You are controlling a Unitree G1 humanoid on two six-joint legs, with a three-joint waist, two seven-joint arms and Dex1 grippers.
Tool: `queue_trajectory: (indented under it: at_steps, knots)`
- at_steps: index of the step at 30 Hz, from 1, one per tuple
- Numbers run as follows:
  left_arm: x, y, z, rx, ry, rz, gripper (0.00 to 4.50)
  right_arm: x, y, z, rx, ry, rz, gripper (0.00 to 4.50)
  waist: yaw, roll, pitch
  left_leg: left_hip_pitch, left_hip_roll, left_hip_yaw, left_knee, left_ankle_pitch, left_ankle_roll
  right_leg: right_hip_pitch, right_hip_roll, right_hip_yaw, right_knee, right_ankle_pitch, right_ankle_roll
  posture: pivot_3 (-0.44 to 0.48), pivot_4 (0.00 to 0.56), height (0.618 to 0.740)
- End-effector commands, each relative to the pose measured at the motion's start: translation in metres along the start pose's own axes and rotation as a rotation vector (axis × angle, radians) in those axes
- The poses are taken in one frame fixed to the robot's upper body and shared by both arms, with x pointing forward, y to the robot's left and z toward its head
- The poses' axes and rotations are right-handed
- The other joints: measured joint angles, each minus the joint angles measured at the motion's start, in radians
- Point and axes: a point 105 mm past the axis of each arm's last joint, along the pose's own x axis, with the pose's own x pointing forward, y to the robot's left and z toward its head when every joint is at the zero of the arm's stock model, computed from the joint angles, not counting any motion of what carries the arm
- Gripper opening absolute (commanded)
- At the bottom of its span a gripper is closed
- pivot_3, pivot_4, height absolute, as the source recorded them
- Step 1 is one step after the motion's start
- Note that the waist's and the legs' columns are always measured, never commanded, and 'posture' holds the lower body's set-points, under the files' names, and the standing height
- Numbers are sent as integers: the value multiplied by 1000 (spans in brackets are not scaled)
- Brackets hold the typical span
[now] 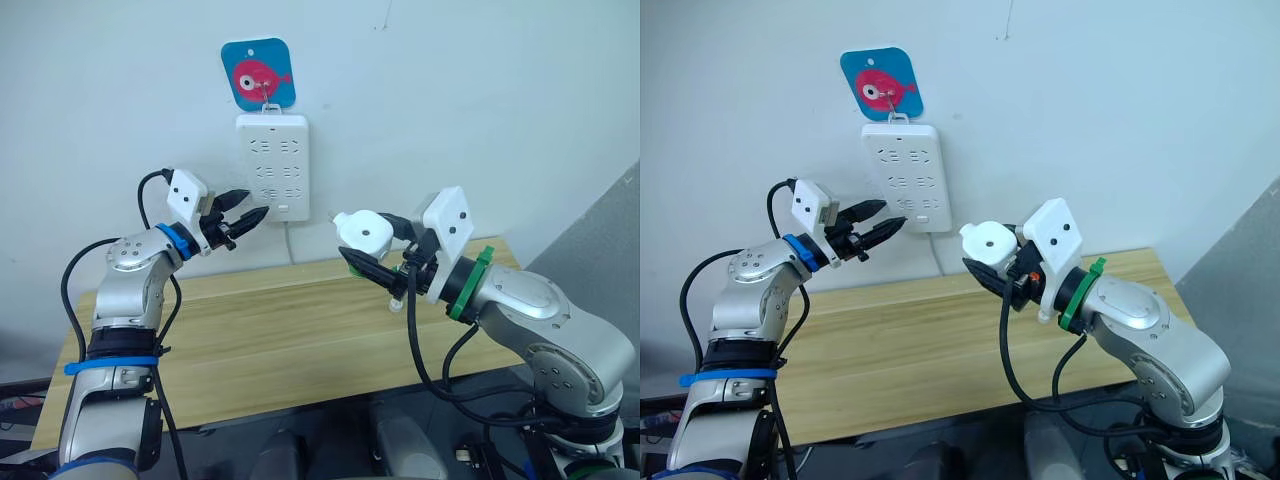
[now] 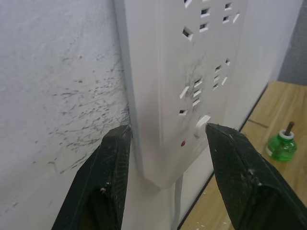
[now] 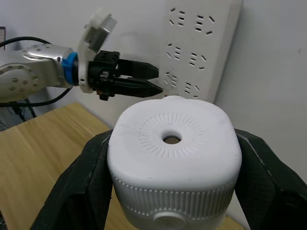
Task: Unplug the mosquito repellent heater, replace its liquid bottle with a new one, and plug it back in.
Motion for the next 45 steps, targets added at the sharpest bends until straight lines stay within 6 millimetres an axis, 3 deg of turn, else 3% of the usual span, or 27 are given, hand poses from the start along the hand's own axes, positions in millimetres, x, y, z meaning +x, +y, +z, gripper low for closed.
queue_trajectory:
  at_steps: [1,9,24,27,30,39,45]
  knots:
    - [3,9,14,47,-28,-1,2555,-5,4,17,-48,-65,13,3009,0,0,0,0,0,0,0,0,0,0,0,0,0,0,0,-221,171,730]
    - [15,1,10,2,35,-130,2555,-8,5,18,-45,-64,19,3009,11,0,0,0,-1,-1,1,0,0,1,1,-1,0,0,0,-223,171,730]
    - [31,-13,34,-25,16,-316,2555,-11,6,17,6,-61,35,3009,3,-1,1,-1,-1,-1,1,0,0,0,1,0,0,0,0,-245,167,730]
    - [33,-14,35,-22,13,-314,1951,-8,1,14,28,-39,5,3009,3,-1,1,-1,-1,-1,1,0,0,0,1,0,0,0,0,-248,165,730]
    - [36,-15,34,-27,21,-307,1292,0,-4,10,62,-22,-35,3009,3,-1,1,-1,-1,-2,1,0,0,0,0,0,0,0,0,-247,162,730]
    - [36,-20,32,-51,29,-308,1292,41,-26,5,98,7,-188,3009,6,-1,0,-2,-2,-3,1,0,0,0,-2,1,0,0,0,-243,156,730]
    - [34,-21,31,-55,39,-308,1292,58,-34,4,109,-2,-231,3009,5,-1,0,-3,-2,-3,1,0,0,0,-4,1,0,0,0,-233,154,730]
